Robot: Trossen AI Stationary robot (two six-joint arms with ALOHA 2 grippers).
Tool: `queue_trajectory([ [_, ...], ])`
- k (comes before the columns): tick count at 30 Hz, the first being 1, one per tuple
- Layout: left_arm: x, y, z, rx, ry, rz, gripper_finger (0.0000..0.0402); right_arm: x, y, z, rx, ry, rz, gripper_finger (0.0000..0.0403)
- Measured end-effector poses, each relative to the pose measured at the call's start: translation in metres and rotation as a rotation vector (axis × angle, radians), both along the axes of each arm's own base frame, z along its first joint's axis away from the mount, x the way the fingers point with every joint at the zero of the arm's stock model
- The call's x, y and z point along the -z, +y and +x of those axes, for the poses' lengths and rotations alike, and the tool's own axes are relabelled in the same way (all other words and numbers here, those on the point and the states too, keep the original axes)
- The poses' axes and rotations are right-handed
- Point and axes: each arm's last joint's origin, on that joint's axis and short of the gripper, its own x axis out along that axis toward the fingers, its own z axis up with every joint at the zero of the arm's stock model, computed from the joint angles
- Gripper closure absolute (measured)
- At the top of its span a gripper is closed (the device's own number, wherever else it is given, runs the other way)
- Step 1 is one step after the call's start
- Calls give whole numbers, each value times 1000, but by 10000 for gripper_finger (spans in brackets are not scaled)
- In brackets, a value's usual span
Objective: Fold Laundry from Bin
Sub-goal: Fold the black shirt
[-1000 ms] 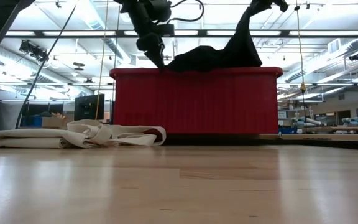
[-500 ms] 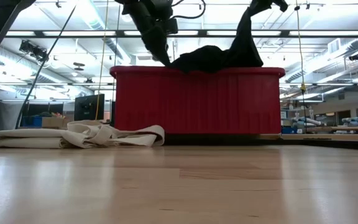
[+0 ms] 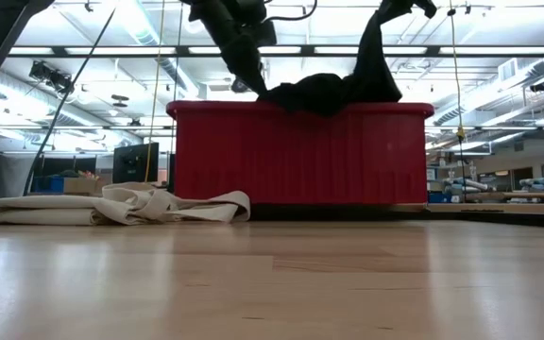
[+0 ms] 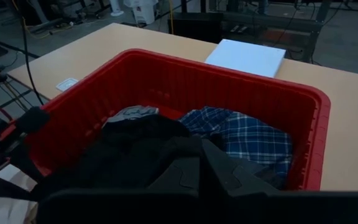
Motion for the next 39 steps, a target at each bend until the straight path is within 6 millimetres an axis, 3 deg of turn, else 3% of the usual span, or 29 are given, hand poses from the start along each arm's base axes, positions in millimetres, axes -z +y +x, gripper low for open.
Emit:
queue_trajectory([
  [5,-2,0,0,-23,-24,-7,390,0,0,0,0,0,0,395],
  [11,-6,-2,-1,-34,-62,-60,392,0,0,0,-3,5,-4,395],
  [18,-45,0,-24,-61,-297,-120,393,0,-1,-1,-5,17,-12,395],
  [30,-131,13,-108,-328,-662,-50,394,-5,-2,0,-54,144,-165,395],
  [39,-172,-7,-164,-406,-834,73,392,-46,21,-8,-75,32,-518,395],
])
